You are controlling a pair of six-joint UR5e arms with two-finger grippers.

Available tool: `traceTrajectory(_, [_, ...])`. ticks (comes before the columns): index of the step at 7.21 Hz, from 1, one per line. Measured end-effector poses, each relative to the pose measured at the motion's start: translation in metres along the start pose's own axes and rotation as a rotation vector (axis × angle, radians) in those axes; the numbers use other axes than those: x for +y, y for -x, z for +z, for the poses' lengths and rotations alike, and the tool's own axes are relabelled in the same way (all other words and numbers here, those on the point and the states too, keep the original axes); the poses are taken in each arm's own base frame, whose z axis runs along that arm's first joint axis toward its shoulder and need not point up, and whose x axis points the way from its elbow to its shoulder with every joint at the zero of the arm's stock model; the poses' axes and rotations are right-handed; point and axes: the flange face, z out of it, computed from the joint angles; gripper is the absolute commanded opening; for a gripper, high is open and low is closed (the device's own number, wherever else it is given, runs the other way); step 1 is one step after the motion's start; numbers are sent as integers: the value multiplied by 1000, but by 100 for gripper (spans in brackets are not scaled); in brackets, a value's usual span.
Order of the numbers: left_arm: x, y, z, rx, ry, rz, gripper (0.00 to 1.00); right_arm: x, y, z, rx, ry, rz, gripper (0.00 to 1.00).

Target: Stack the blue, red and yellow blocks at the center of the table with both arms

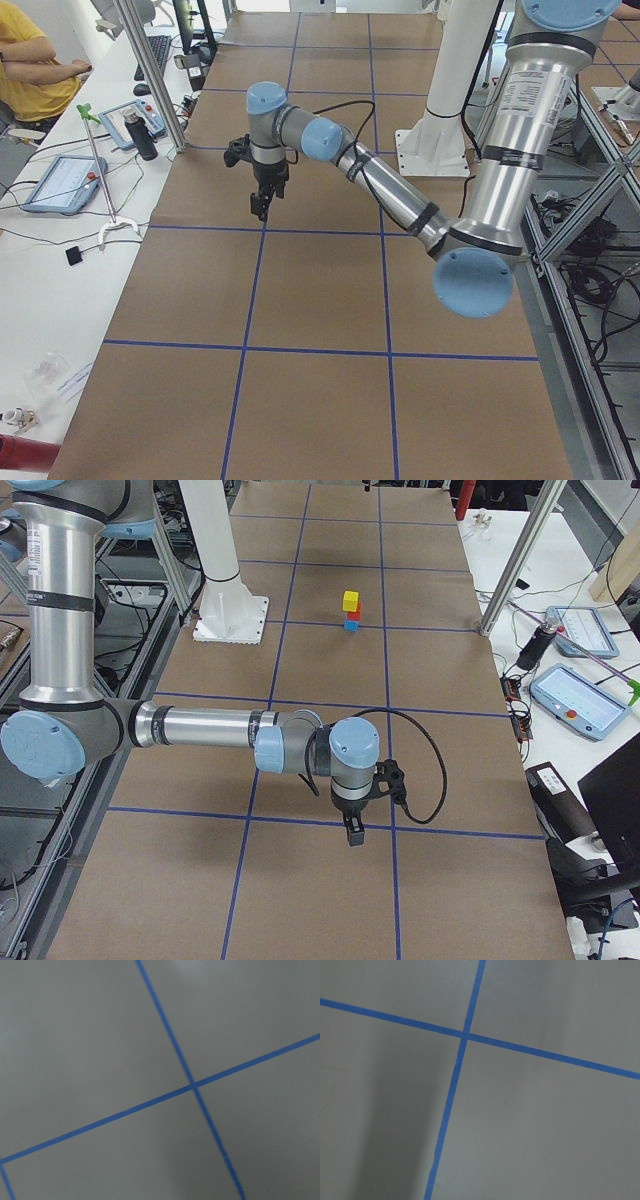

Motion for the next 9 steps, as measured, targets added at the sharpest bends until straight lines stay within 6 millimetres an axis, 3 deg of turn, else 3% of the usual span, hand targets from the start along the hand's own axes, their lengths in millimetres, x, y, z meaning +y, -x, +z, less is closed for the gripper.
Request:
traceTrajectory(1, [30,45,17,-15,35,-49,100,0,0,0,0,-2,-1,100])
traceTrajectory(3, [80,104,27,-25,56,-150,100,-2,1,-2,1,-5,-4,100])
traceTrajectory(5, [122,132,32,6,38,-203,100,-3,2,-3,2,-9,-7,100])
traceTrajectory(7, [162,149,42,54,15,-178,100,-4,3,-5,2,-11,-8,100])
traceTrajectory(9, [171,159,52,102,13,-181,100,-5,4,-6,2,-13,-11,100])
